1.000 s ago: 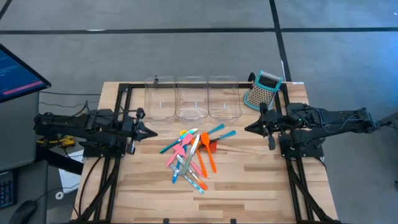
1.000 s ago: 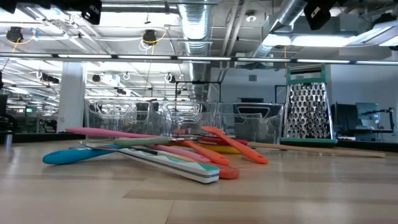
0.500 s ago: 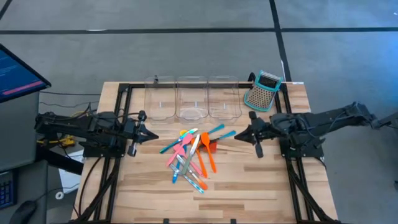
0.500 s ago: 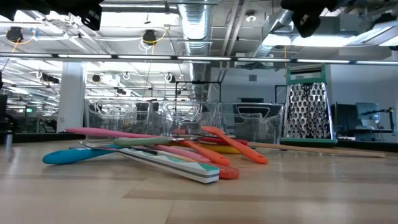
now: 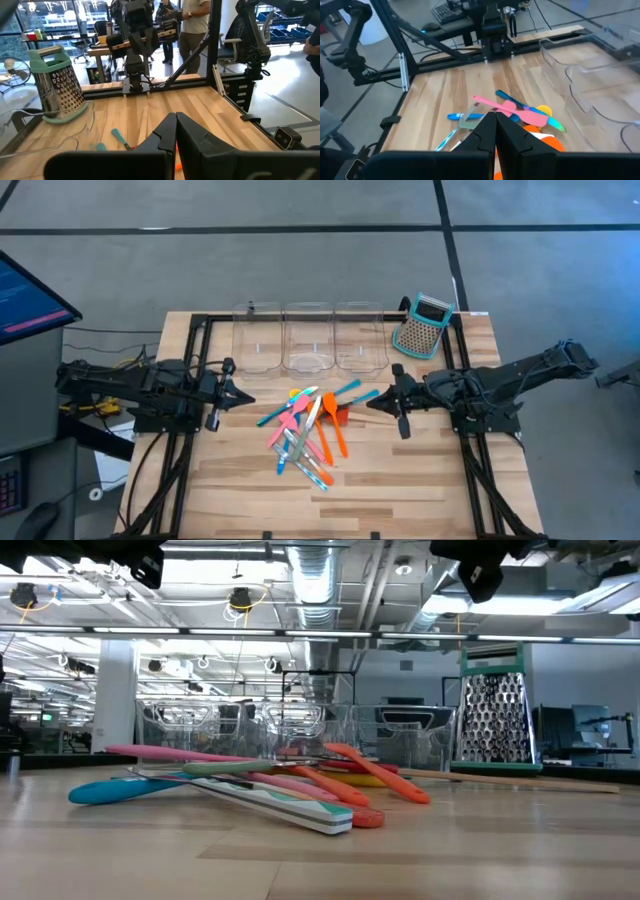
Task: Pick & Place Kitchen Items
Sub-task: Put the right orange spatula into the left transparent bin
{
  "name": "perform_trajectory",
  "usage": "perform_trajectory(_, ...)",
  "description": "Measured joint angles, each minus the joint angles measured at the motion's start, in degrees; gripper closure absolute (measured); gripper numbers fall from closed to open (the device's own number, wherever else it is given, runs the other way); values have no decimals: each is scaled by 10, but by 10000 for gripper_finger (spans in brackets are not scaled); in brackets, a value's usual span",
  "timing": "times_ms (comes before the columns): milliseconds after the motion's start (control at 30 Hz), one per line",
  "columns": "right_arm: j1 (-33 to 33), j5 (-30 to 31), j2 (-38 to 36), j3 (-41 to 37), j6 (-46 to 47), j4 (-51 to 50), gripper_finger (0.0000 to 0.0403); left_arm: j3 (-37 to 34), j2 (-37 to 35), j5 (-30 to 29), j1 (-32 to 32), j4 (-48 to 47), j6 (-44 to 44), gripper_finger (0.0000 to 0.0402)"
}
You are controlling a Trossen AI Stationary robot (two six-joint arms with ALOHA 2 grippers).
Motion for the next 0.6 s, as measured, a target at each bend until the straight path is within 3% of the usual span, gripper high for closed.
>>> perform_trajectory(400, -1, 74, 0, 0, 68, 6, 402, 0, 0, 0, 0, -1, -30, 399)
perform_trajectory(600, -1, 107, 33, 1, 97, 30, 402, -12, 3, 0, 0, 1, -40, 399)
